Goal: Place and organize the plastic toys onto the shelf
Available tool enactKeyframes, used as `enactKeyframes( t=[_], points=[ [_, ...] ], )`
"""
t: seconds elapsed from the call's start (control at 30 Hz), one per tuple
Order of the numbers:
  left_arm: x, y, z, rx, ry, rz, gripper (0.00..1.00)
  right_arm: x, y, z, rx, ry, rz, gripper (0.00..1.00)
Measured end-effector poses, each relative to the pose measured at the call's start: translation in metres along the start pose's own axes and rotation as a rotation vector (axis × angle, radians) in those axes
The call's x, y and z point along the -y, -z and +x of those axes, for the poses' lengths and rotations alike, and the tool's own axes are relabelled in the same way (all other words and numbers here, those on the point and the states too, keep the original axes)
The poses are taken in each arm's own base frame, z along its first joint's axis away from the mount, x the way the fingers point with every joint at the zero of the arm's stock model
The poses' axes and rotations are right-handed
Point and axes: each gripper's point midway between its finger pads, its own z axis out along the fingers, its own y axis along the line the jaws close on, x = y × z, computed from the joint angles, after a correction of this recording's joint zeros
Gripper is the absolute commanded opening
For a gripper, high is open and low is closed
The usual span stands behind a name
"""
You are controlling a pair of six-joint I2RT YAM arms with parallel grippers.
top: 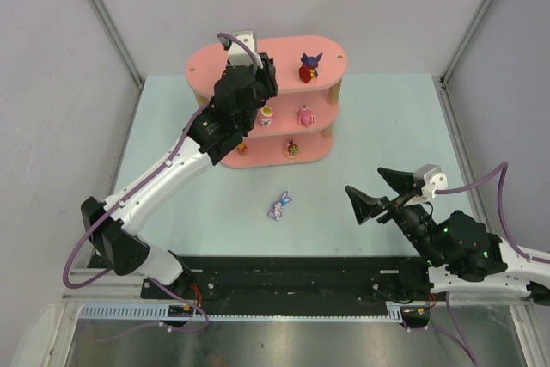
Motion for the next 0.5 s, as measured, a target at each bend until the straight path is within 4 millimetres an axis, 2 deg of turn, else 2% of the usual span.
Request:
enactKeyframes(
  t=[0.1, 0.2, 0.5],
  points=[
    [-0.0003, 0.0000, 0.0001, 0.000, -0.006, 0.000, 0.37, -0.0001, 0.0000, 0.0001, 0.000, 0.000, 0.000, 1.00],
    [-0.0002, -0.0001, 0.0003, 0.005, -0.005, 0.002, 0.46, 0.0000, 0.0000, 0.0001, 0.000, 0.001, 0.000, 1.00],
    [-0.0027, 0.0002, 0.0086, -0.009, -0.030, 0.002, 0.57, 0.0001, -0.0001, 0.0001, 0.000, 0.001, 0.001, 1.00]
  ],
)
